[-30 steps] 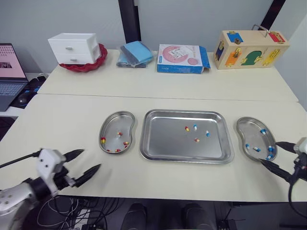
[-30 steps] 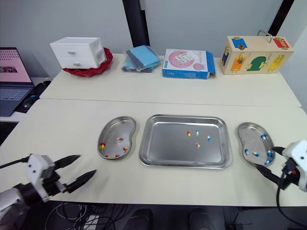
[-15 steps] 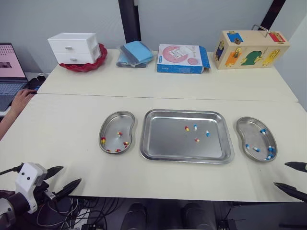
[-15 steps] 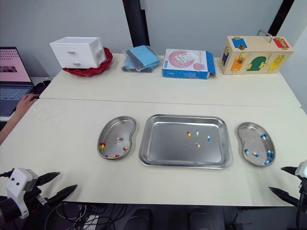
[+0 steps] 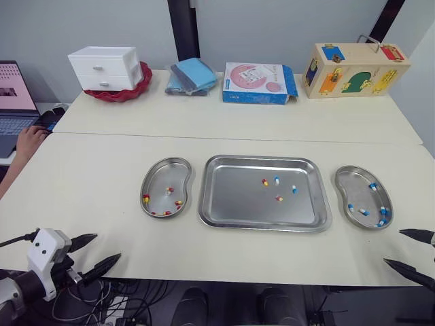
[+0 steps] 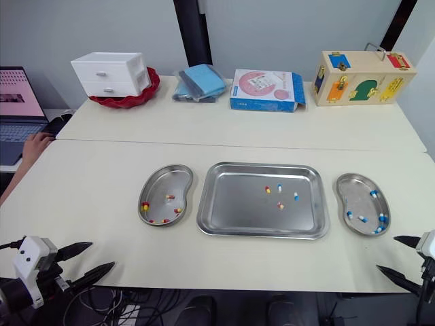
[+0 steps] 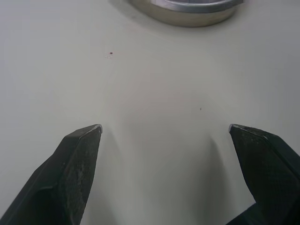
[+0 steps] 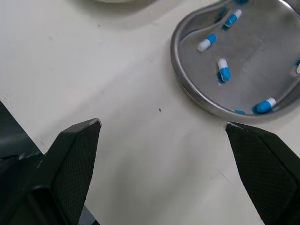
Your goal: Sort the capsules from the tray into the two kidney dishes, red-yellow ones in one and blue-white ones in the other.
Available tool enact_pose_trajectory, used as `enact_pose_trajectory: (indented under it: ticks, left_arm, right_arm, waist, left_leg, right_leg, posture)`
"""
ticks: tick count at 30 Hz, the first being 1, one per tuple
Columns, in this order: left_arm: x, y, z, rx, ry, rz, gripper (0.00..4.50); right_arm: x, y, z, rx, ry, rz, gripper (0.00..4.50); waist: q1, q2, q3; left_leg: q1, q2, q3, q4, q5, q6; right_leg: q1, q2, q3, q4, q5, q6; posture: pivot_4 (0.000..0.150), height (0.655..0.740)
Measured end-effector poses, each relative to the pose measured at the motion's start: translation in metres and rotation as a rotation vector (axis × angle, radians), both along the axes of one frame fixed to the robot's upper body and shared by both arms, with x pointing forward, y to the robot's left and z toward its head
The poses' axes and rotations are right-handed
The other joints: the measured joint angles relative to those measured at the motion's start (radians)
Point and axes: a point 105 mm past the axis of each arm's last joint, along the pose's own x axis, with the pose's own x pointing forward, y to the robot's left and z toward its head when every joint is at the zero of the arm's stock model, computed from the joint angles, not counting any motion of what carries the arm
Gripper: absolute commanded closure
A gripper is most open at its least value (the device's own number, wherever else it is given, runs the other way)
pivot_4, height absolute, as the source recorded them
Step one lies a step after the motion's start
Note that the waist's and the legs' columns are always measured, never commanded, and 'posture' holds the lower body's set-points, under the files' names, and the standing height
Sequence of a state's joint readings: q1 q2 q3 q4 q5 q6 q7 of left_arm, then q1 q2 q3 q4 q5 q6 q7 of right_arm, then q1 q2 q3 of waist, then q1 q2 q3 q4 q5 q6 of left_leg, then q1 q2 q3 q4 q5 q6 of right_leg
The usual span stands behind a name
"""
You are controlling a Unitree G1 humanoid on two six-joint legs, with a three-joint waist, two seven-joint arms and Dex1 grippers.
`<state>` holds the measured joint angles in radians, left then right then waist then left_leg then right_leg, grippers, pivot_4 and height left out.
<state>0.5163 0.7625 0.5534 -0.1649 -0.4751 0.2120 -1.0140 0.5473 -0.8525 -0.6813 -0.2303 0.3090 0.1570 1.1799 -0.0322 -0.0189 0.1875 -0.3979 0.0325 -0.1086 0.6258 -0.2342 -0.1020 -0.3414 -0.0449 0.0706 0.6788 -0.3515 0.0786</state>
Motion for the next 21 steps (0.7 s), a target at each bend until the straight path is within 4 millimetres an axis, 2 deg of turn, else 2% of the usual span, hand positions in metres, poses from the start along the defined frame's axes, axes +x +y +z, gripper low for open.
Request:
enact_pose_trajectory:
  ticks: [2, 6, 9, 11, 14, 21]
  left_arm:
    - [0.002, -0.007, 0.002, -0.006, -0.009, -0.024, 0.0]
    - [0.005, -0.018, 0.006, -0.034, -0.029, -0.052, 0.0]
    - [0.005, -0.03, 0.007, -0.062, -0.038, -0.072, 0.0]
    - [0.008, -0.043, 0.01, -0.08, -0.051, -0.096, 0.0]
    - [0.014, -0.074, 0.018, -0.14, -0.08, -0.161, 0.0]
    - [0.059, -0.163, 0.039, -0.264, -0.156, -0.298, 0.0]
  right_arm:
    - [0.001, 0.019, 0.002, 0.05, -0.049, 0.037, 0.03]
    - [0.003, 0.071, 0.005, 0.16, -0.129, 0.151, 0.03]
    - [0.007, 0.099, 0.005, 0.219, -0.178, 0.191, 0.03]
    - [0.008, 0.109, 0.003, 0.242, -0.182, 0.203, 0.03]
    - [0.009, 0.115, -0.003, 0.265, -0.167, 0.196, 0.03]
    - [0.017, 0.125, -0.002, 0.297, -0.198, 0.155, 0.03]
  waist:
    - [0.0, 0.0, 0.0]
    - [0.0, 0.001, -0.001]
    - [0.0, 0.0, -0.001]
    - [0.001, -0.001, -0.001]
    - [0.006, -0.001, -0.001]
    - [0.008, 0.0, -0.002]
  left_leg:
    - [0.0, 0.0, 0.0, 0.0, 0.0, 0.0]
    - [0.0, 0.001, 0.0, 0.0, 0.0, 0.0]
    - [0.0, 0.0, 0.0, 0.001, 0.0, 0.0]
    - [0.0, 0.0, 0.0, 0.001, 0.0, 0.0]
    - [0.0, 0.0, -0.001, 0.001, 0.0, 0.0]
    - [0.004, 0.0, -0.003, 0.003, 0.0, 0.0]
  right_leg:
    - [0.0, 0.0, 0.0, 0.0, 0.0, 0.0]
    - [0.0, 0.0, 0.0, 0.0, 0.0, 0.0]
    - [0.0, 0.0, 0.0, 0.0, 0.0, 0.0]
    - [0.001, 0.0, 0.0, 0.001, 0.0, 0.0]
    - [0.002, 0.0, 0.0, 0.001, 0.0, 0.0]
    - [0.005, 0.0, -0.001, 0.001, 0.001, 0.001]
  posture:
    - [0.15, 0.7337]
    - [0.15, 0.7337]
    - [0.15, 0.7337]
    - [0.15, 0.7337]
    - [0.15, 0.7337]
    - [0.15, 0.7337]
